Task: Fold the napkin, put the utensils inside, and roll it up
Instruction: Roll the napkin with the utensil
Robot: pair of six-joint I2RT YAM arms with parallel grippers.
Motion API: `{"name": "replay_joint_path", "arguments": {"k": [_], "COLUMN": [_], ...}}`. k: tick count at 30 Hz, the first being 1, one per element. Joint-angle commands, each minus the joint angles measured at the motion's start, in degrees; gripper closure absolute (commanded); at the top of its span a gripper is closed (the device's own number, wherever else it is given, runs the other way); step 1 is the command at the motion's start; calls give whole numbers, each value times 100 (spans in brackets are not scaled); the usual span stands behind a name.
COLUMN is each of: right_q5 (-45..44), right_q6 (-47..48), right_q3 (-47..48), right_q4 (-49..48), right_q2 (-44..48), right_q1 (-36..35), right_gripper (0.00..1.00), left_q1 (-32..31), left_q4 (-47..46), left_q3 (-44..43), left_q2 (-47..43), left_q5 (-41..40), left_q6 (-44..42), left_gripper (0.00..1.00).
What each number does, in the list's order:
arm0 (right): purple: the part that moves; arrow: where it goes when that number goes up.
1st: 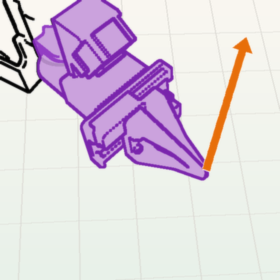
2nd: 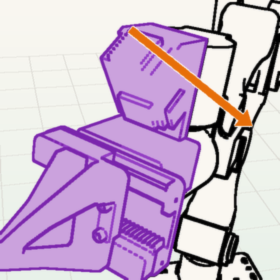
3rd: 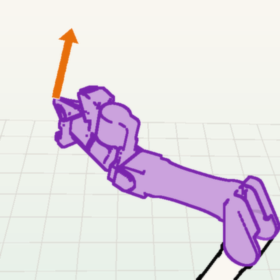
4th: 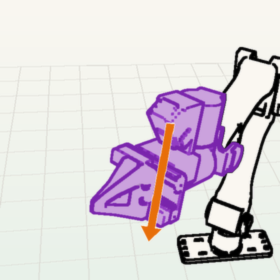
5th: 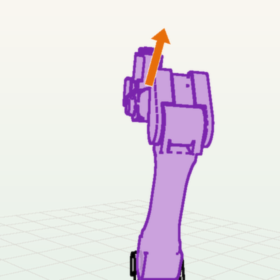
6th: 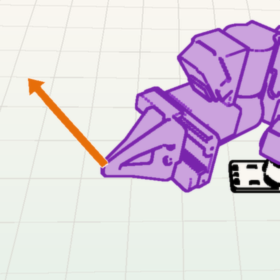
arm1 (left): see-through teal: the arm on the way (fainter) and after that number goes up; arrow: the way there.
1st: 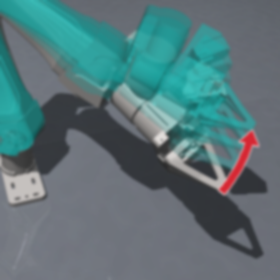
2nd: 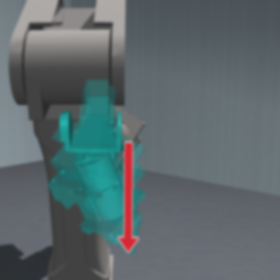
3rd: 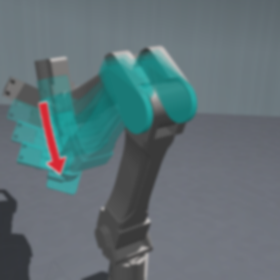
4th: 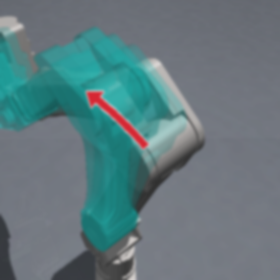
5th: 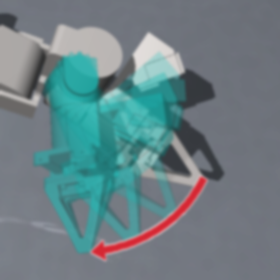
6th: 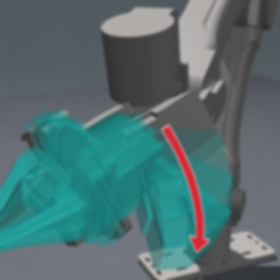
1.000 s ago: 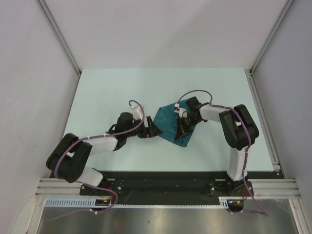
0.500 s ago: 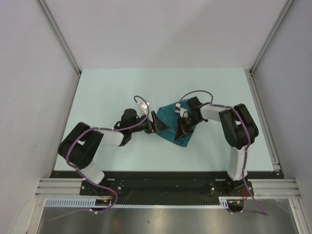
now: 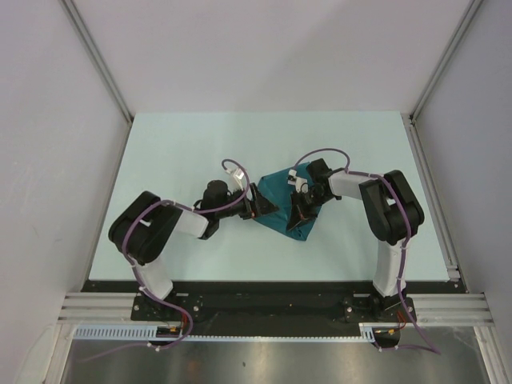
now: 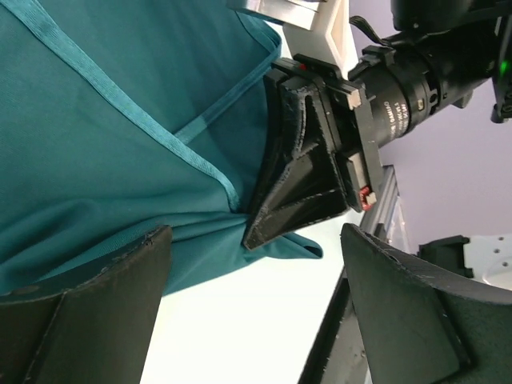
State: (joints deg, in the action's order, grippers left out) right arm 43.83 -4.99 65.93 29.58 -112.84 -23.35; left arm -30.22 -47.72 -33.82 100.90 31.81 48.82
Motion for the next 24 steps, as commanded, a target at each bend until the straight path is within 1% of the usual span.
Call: {"name": "replay_joint_path", "arguments": {"k": [1,2,3,5,6,8,9,10,11,12,16,20,24], "right_q5": [-165,-121,-86,-42,-50,-68,-68,-42,-33,-68,-366,-945,-1263], "right_q6": [-63,-72,-89,-89,-72,-37,16,51,69,104,191,350,464], "right_q3": [25,8,-10,-80,-107,-177,-195,-230,-239,-256,-300,-379,-642], "right_q4": [48,30,30,39,56,56,39,21,-57,-119,-470,-1049,-1648], "right_q2": [86,208,279,594,735,973,1209,1307,1421,1562,1686,1642,1642], "right_q1": [68,77,68,68,68,68,77,68,68,68,15,-151,-283], "right_gripper": [100,99,91,81,71,63,56,52,46,43,37,35,34], "left_q1": [-19,-19,-19,-11,-11,-2,-2,7,7,7,7,16,25], "left_q4": [-439,-474,-527,-536,-536,-545,-562,-580,-597,-624,-642,-642,-589], "left_q3": [-98,-98,-89,-107,-107,-107,-107,-98,-89,-81,-89,-98,-107], "left_q2": [149,193,236,281,316,369,377,404,404,395,395,395,404], "left_q5": [-167,-175,-184,-184,-184,-184,-184,-167,-175,-175,-167,-175,-184], "left_q6": [-276,-276,-268,-267,-285,-259,-259,-250,-233,-224,-215,-206,-223], "left_gripper": [9,9,9,9,9,9,9,9,9,9,9,9,9]}}
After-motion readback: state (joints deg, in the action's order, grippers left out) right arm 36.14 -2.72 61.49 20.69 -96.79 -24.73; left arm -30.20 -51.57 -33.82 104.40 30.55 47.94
